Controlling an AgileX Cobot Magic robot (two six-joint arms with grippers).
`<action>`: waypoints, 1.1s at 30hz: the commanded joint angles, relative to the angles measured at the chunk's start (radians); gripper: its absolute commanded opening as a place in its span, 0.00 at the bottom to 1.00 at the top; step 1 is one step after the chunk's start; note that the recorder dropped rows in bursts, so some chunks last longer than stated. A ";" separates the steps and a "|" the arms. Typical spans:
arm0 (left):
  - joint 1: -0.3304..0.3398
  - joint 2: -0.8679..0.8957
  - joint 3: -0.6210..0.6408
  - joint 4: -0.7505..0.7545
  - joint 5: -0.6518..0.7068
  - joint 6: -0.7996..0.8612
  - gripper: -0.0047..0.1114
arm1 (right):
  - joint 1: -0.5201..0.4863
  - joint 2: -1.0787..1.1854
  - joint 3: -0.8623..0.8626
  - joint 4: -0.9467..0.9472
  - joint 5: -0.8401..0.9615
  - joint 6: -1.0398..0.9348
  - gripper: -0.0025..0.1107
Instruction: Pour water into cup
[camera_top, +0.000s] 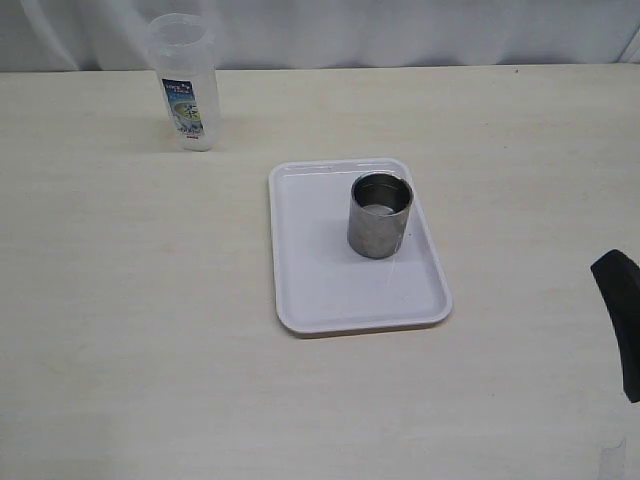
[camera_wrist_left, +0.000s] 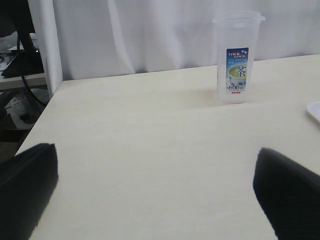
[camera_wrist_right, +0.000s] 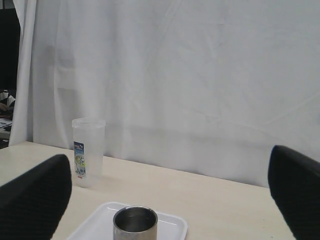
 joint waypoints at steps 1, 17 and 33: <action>0.004 -0.002 0.003 -0.005 -0.007 0.002 0.91 | -0.001 -0.005 0.003 -0.003 0.003 0.004 0.99; 0.004 -0.002 0.003 0.001 -0.003 -0.009 0.61 | -0.001 -0.005 0.003 -0.003 0.003 0.002 0.99; 0.004 -0.002 0.003 0.008 -0.001 -0.009 0.04 | -0.001 -0.005 0.003 -0.003 0.003 0.006 0.99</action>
